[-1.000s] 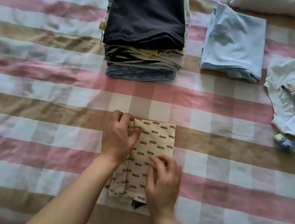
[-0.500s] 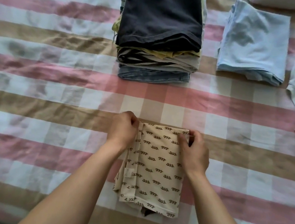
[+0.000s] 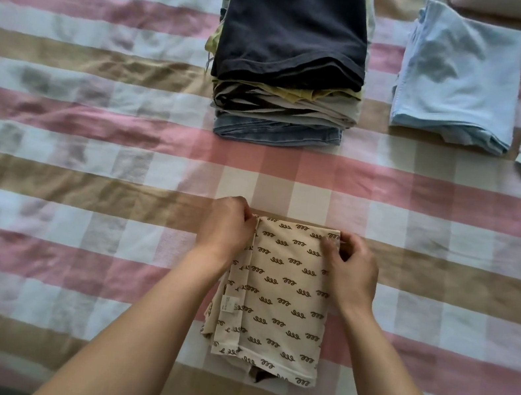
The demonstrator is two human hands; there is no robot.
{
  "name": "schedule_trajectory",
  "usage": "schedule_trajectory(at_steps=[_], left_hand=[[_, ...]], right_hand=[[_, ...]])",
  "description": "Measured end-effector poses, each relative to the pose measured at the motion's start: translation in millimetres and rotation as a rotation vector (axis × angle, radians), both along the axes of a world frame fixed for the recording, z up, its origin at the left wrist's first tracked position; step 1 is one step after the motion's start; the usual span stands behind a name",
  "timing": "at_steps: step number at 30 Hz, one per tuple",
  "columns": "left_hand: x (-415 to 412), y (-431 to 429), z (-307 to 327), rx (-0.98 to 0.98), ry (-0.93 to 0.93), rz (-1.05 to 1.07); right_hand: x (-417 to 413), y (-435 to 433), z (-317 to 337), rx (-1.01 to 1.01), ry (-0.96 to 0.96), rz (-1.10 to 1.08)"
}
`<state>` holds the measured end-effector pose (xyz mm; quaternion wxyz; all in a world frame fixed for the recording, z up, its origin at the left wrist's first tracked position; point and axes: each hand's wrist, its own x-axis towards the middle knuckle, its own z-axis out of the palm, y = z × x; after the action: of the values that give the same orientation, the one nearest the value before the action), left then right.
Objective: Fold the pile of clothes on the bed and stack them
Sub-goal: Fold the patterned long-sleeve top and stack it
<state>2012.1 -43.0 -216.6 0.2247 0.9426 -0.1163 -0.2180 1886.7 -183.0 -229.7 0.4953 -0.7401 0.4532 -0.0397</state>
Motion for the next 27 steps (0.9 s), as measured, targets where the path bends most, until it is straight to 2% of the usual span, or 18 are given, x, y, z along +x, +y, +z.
schedule_trajectory(at_steps=[3, 9, 12, 16, 23, 27], left_hand=[[-0.1, -3.5, -3.9, 0.078, 0.032, -0.065], [17.5, 16.5, -7.4, -0.154, 0.265, 0.164], [12.4, 18.6, -5.7, -0.141, 0.191, 0.148], [-14.1, 23.7, -0.8, -0.307, 0.173, 0.274], [-80.1, 53.4, -2.4, -0.282, 0.103, 0.403], [-81.6, 60.1, -6.1, -0.301, 0.163, 0.518]], right_hand=[[-0.3, -0.8, 2.1, -0.006, -0.038, 0.004], [-3.0, -8.0, -3.2, -0.044, -0.004, -0.022], [-3.1, -8.3, -4.9, -0.069, 0.044, -0.018], [-14.8, -3.4, 3.0, 0.002, 0.027, -0.046], [-89.3, 58.0, 9.8, 0.279, 0.077, -0.058], [-106.3, 60.7, 2.1, 0.241, 0.063, -0.124]])
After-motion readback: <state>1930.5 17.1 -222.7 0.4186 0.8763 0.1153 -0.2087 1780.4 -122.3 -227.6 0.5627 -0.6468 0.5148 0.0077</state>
